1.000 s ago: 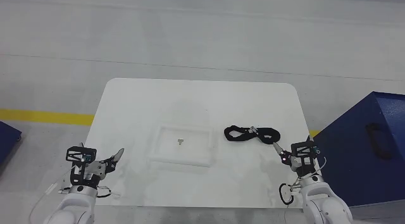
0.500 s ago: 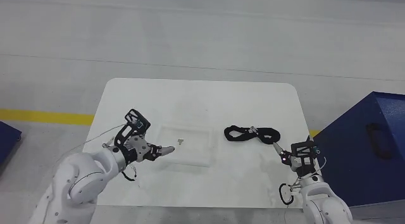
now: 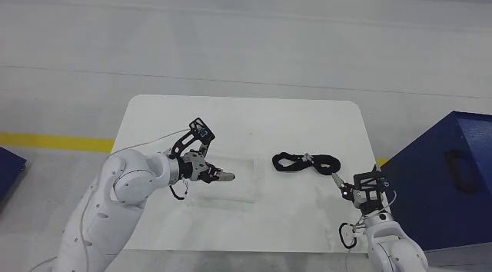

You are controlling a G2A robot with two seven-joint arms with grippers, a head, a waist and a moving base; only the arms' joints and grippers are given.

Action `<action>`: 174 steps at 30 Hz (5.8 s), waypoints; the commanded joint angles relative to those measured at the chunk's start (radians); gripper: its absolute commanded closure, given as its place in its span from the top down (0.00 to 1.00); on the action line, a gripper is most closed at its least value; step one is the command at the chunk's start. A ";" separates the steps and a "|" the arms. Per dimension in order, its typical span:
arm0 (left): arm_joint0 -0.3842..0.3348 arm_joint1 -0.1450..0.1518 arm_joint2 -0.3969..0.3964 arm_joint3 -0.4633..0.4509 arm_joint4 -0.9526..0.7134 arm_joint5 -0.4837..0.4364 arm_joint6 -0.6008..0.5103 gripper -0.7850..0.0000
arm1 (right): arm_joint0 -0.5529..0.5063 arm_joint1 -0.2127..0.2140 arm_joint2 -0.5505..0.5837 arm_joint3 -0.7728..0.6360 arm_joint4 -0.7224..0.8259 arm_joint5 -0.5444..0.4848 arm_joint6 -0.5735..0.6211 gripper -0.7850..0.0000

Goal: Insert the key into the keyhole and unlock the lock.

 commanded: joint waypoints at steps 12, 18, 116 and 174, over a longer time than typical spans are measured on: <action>-0.303 -0.048 0.270 0.173 0.127 0.063 -0.333 0.96 | 0.000 0.000 0.000 0.000 0.000 0.000 0.000 1.00; -0.472 -0.091 0.405 0.408 0.007 -0.012 -0.328 0.47 | 0.000 0.000 0.000 0.000 0.000 0.000 0.000 1.00; -0.264 0.073 0.333 0.118 0.056 -0.066 -0.096 0.00 | 0.000 0.000 0.000 0.000 0.000 0.000 0.000 1.00; -0.264 0.073 0.333 0.118 0.056 -0.066 -0.096 0.00 | 0.845 0.004 -0.335 0.875 -0.118 -0.736 0.353 0.26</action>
